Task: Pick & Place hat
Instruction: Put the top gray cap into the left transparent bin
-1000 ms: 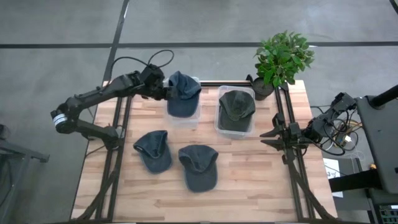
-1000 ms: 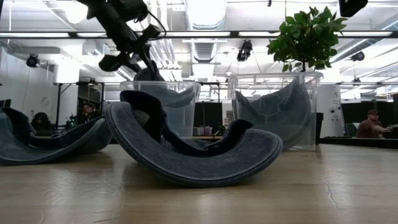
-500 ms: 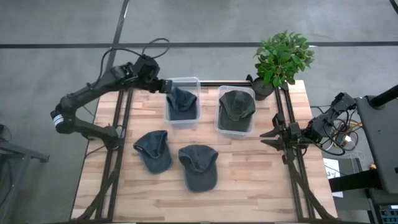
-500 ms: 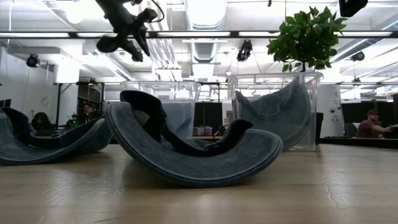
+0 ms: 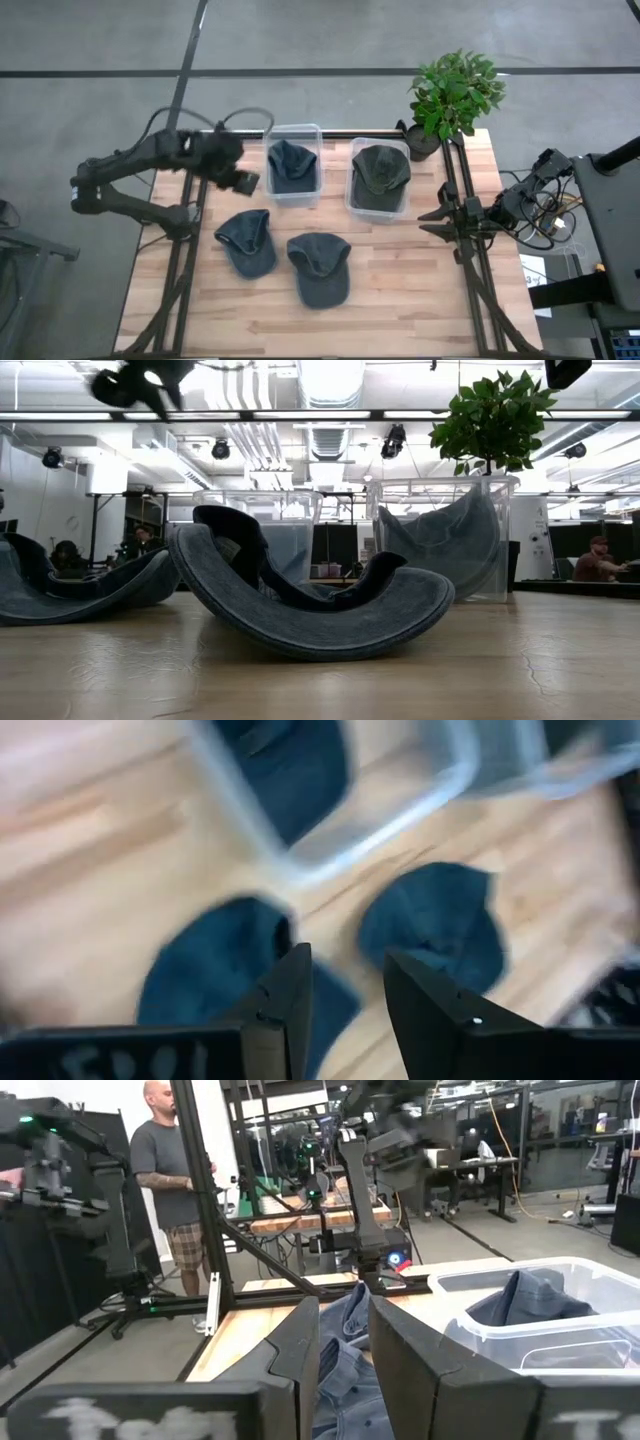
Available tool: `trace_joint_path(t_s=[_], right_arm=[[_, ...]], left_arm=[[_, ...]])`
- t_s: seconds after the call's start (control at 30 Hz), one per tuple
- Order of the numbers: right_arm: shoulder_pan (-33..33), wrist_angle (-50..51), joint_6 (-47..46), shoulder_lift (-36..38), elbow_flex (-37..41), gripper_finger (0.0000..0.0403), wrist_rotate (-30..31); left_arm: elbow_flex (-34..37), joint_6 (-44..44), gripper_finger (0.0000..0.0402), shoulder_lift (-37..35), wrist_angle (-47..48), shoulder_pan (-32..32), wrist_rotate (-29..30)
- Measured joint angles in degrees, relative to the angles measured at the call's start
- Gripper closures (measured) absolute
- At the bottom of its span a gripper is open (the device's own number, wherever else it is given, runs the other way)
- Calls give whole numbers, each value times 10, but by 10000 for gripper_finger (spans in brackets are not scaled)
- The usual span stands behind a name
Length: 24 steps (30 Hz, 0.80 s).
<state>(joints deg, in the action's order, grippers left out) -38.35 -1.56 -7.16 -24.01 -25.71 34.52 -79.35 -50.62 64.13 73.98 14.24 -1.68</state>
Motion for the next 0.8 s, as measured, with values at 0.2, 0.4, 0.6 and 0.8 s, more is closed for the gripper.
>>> trace_joint_path(t_s=[0.2, 0.4, 0.6, 0.8], right_arm=[[0, 2, -2, 0, 0, 316, 0], [0, 2, -2, 0, 0, 316, -3], [0, 3, -3, 0, 0, 316, -4], [0, 1, -9, 0, 0, 316, -5]], left_arm=[[20, -300, 284, -29, 60, -239, 140], [80, -557, 284, -29, 46, -456, 192], [170, -751, 284, -13, 18, -570, 193], [235, -811, 284, -12, -22, -586, 192]])
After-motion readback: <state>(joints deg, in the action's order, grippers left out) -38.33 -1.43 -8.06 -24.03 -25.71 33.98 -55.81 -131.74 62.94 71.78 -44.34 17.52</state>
